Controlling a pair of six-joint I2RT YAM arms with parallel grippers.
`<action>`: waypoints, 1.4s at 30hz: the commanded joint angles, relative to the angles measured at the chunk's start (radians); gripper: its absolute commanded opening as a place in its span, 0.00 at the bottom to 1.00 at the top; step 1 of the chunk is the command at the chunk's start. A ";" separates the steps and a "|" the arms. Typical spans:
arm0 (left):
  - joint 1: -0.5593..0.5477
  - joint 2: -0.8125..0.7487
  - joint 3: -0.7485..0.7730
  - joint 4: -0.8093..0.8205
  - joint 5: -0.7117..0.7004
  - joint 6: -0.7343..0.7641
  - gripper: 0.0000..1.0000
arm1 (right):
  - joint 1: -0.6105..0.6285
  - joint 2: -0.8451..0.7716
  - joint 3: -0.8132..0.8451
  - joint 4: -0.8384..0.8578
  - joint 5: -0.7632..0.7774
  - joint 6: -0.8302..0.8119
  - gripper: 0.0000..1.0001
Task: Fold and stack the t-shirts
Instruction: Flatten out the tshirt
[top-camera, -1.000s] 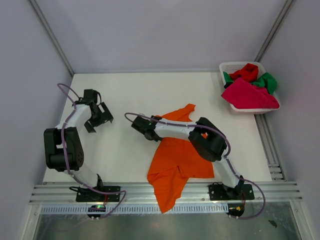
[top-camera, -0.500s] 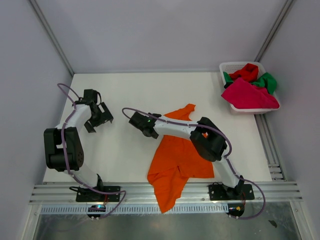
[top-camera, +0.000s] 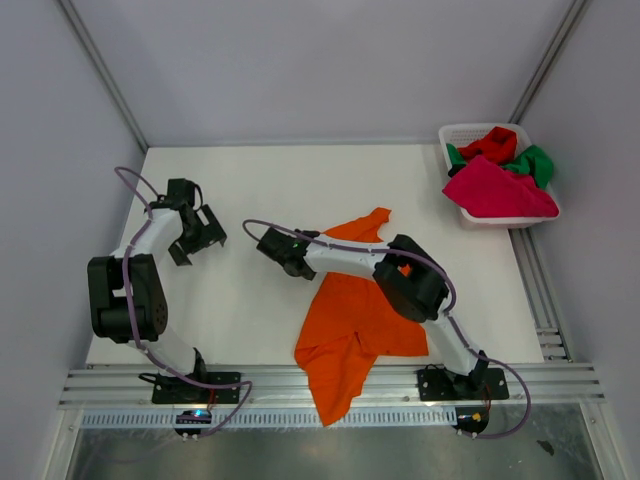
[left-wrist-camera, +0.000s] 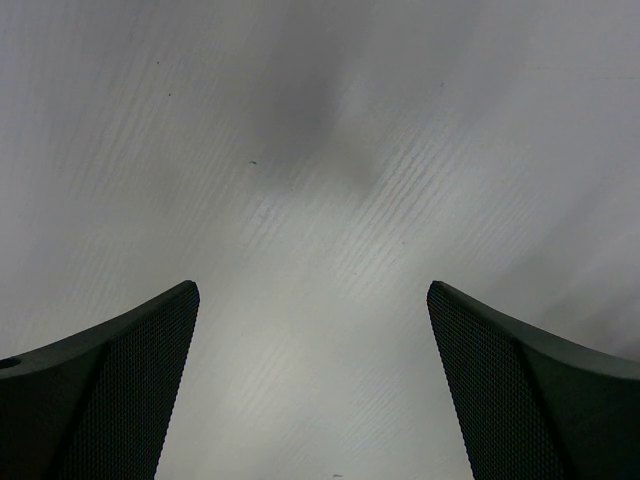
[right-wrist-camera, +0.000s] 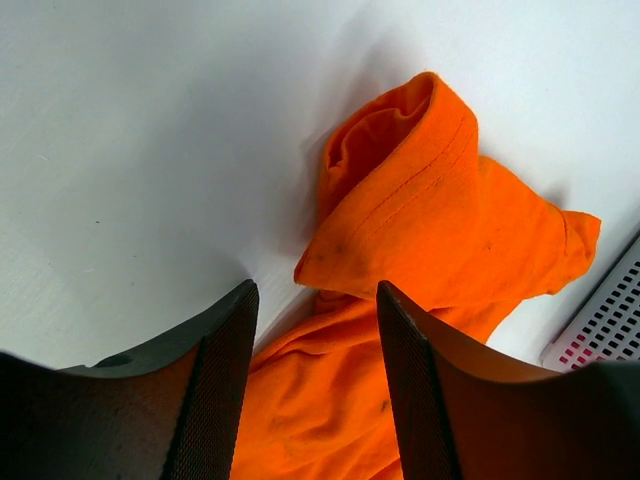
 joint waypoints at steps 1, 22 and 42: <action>0.003 -0.015 0.022 -0.006 -0.005 0.014 0.99 | 0.004 0.026 0.010 0.053 -0.012 0.007 0.55; 0.003 -0.021 0.017 0.000 0.012 0.012 0.99 | -0.040 -0.082 0.061 0.215 0.338 0.024 0.09; 0.003 -0.044 0.091 -0.006 0.089 -0.011 0.99 | -0.189 -0.264 0.403 0.492 0.523 -0.481 0.22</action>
